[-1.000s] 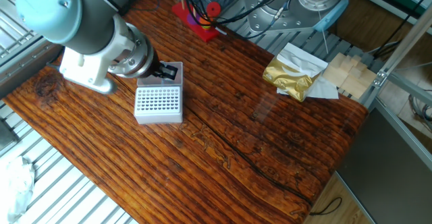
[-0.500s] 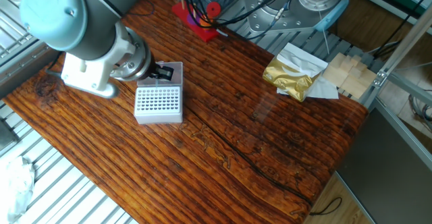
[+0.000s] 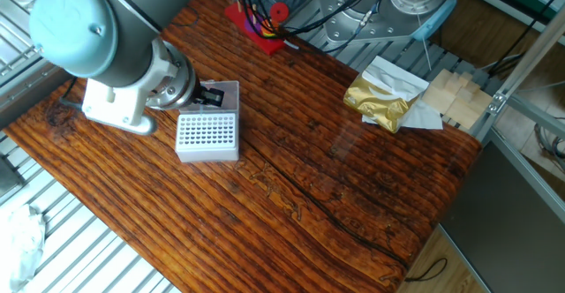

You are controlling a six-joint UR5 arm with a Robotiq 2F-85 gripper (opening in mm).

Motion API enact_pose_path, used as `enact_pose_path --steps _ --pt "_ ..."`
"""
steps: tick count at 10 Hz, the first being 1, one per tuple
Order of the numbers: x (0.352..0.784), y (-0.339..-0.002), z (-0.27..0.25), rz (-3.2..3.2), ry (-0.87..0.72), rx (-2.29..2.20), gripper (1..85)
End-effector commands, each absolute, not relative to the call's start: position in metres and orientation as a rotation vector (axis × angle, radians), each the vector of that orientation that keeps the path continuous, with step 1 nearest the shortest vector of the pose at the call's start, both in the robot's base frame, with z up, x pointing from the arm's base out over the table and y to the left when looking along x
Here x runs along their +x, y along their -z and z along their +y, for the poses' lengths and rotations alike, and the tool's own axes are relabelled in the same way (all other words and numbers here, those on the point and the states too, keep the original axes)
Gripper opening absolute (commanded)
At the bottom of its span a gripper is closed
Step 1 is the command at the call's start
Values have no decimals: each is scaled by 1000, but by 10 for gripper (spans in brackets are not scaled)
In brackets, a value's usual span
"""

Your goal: Insert a medium pipette tip into the holder for medium pipette tips

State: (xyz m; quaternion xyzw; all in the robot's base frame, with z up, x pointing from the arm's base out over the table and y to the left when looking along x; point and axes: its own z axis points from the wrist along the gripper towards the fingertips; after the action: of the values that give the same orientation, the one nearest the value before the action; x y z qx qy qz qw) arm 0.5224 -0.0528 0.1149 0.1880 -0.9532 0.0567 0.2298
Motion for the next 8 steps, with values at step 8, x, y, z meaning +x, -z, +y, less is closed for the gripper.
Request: enact_pose_path --steps 8 --pt "531 -98 -44 -2631 -136 539 10"
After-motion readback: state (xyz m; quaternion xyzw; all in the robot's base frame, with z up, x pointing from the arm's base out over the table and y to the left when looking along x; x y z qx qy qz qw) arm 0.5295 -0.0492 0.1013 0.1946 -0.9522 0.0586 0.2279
